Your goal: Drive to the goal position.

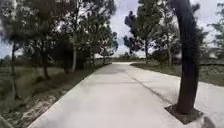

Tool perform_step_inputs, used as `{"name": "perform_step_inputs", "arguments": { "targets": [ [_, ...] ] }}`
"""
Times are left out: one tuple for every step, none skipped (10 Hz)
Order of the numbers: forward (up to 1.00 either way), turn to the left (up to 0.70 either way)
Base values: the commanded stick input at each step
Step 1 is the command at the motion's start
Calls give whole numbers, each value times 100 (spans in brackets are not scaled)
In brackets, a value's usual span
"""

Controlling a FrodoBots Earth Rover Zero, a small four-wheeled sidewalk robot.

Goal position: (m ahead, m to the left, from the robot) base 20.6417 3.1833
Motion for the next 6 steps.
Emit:
{"name": "perform_step_inputs", "arguments": {
  "targets": [
    [85, -34],
    [85, -34],
    [85, -34],
    [85, -30],
    [85, 0],
    [85, 0]
  ]
}}
